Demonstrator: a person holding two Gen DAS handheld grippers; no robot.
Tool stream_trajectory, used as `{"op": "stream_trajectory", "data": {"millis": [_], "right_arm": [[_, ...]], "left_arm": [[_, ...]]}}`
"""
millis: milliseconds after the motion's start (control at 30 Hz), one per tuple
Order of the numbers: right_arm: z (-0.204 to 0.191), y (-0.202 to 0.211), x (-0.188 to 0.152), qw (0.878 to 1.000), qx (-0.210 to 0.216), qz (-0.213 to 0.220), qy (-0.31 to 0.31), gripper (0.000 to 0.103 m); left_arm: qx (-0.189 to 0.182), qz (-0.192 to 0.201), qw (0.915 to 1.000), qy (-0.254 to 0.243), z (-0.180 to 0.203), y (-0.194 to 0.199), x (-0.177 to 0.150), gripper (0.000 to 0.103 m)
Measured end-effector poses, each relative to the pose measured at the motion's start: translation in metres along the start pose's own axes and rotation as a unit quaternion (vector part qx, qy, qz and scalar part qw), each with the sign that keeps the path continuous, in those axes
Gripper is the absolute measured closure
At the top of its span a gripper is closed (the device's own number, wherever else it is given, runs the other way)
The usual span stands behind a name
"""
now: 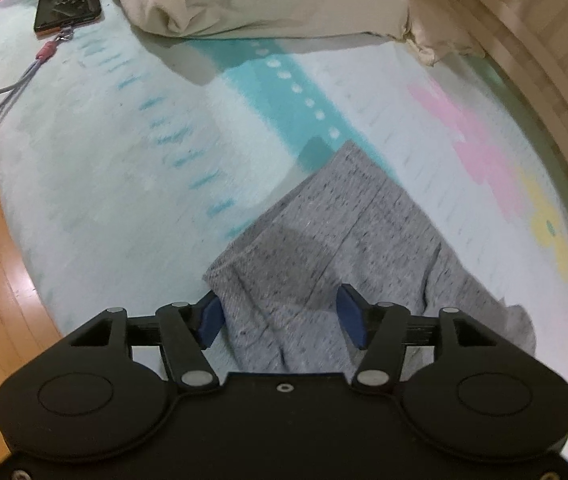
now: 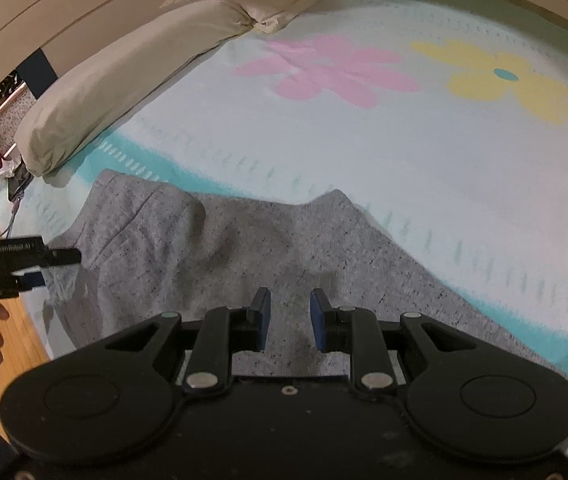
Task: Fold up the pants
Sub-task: 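Grasp the folded pants edge with the left gripper and lift it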
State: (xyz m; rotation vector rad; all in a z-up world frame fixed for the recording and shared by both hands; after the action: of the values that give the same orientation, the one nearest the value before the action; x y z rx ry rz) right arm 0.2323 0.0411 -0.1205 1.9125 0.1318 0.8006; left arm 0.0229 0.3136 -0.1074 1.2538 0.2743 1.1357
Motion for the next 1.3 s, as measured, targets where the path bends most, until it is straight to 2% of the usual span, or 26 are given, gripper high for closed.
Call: {"op": "stream_trajectory", "data": {"millis": [133, 200, 267, 367, 433, 467, 567, 700, 1000, 1167, 1300], "right_arm": [[0.006, 0.001, -0.003, 1.000, -0.007, -0.003, -0.011, 0.079], [0.009, 0.001, -0.003, 1.000, -0.005, -0.006, -0.024, 0.079], [0.014, 0.002, -0.005, 0.999, -0.001, -0.009, -0.041, 0.079], [0.025, 0.001, -0.010, 0.998, -0.005, -0.018, -0.067, 0.080], [0.035, -0.002, -0.013, 0.996, -0.025, -0.028, -0.078, 0.088], [0.041, -0.005, -0.015, 0.995, -0.037, -0.031, -0.084, 0.100], [0.056, -0.015, -0.019, 0.992, -0.051, -0.042, -0.108, 0.100], [0.059, -0.025, -0.031, 0.988, -0.040, -0.062, -0.137, 0.100], [0.024, -0.020, -0.075, 0.985, 0.002, -0.087, -0.148, 0.100], [0.011, -0.010, -0.094, 0.985, 0.025, -0.095, -0.140, 0.100], [0.010, 0.003, -0.100, 0.983, 0.055, -0.103, -0.140, 0.099]], "left_arm": [[-0.022, 0.004, 0.9995, 0.021, -0.002, -0.003, 0.005, 0.043], [-0.036, -0.001, 0.9990, 0.025, -0.002, -0.003, 0.005, 0.053], [-0.032, 0.001, 0.9992, 0.023, -0.003, 0.000, 0.005, 0.069], [-0.059, 0.011, 0.9971, 0.048, -0.003, 0.010, 0.007, 0.078], [-0.066, 0.026, 0.9969, 0.035, 0.004, 0.019, 0.008, 0.079], [-0.068, 0.036, 0.9968, 0.019, 0.009, 0.024, 0.008, 0.080], [-0.083, 0.061, 0.9945, -0.021, 0.027, 0.036, 0.008, 0.081], [-0.113, 0.076, 0.9899, -0.039, 0.043, 0.056, 0.008, 0.082], [-0.167, 0.106, 0.9758, -0.093, 0.088, 0.103, -0.006, 0.084], [-0.202, 0.122, 0.9630, -0.130, 0.126, 0.127, -0.017, 0.088], [-0.231, 0.135, 0.9467, -0.179, 0.166, 0.146, -0.035, 0.092]]}}
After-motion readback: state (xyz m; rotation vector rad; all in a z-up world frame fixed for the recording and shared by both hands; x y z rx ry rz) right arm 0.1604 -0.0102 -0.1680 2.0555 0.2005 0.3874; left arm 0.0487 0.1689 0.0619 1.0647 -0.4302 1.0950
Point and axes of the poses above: each gripper's, at about its wrist camera, not at the fingertips, and y roughly against the way its jaws point, z to its right, x to its top, the point moved 6 cm from there along -y, roughly the way its jaws point, and after that the axes turned 4 degrees about x, right-handed, at the moved point
